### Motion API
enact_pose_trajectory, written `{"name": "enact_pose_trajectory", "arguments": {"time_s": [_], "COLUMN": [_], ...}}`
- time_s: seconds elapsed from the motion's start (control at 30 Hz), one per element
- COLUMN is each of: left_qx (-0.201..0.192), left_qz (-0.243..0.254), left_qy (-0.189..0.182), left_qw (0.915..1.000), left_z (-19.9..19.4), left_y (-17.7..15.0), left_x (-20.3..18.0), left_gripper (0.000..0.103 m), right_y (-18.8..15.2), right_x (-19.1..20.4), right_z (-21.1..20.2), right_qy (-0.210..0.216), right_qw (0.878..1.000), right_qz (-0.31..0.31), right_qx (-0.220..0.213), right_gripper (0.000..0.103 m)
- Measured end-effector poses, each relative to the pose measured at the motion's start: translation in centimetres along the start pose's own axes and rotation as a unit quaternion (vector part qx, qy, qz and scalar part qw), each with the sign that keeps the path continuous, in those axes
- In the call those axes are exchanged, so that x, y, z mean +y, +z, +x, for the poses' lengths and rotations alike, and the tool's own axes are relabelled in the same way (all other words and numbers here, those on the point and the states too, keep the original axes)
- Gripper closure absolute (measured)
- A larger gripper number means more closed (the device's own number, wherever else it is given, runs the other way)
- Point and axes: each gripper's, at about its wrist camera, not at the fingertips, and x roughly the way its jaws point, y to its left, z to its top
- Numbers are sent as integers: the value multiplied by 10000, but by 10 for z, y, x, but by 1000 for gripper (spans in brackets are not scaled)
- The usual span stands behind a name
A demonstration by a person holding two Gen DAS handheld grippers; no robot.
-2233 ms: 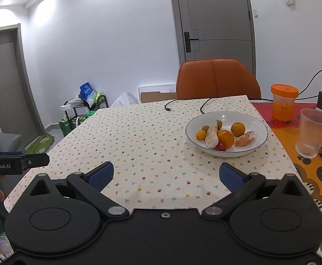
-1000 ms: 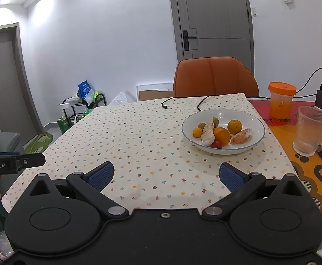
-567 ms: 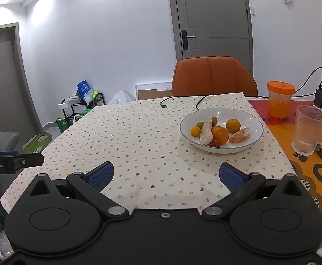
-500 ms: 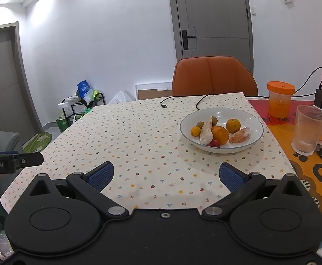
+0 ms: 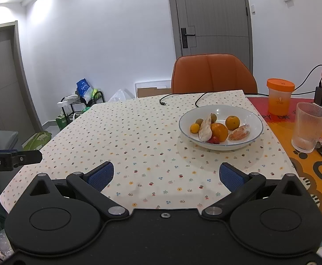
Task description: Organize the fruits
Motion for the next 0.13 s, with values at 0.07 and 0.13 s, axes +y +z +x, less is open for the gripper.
{"name": "enact_pose_trajectory", "arguments": {"time_s": [0.07,0.13], "left_qx": [-4,0], "left_qz": [-1,-6], "left_qy": [-9,-21], "left_qw": [10000,10000], "left_z": [0,0], "left_y": [0,0], "left_x": [-1,0], "left_gripper": [0,0], "right_y": [0,0], "right_x": [0,0], "right_z": [0,0], "right_qy": [6,1], "right_qw": [10000,10000], "right_qz": [-1,-10], "right_qx": [-2,-5], "right_gripper": [0,0]}}
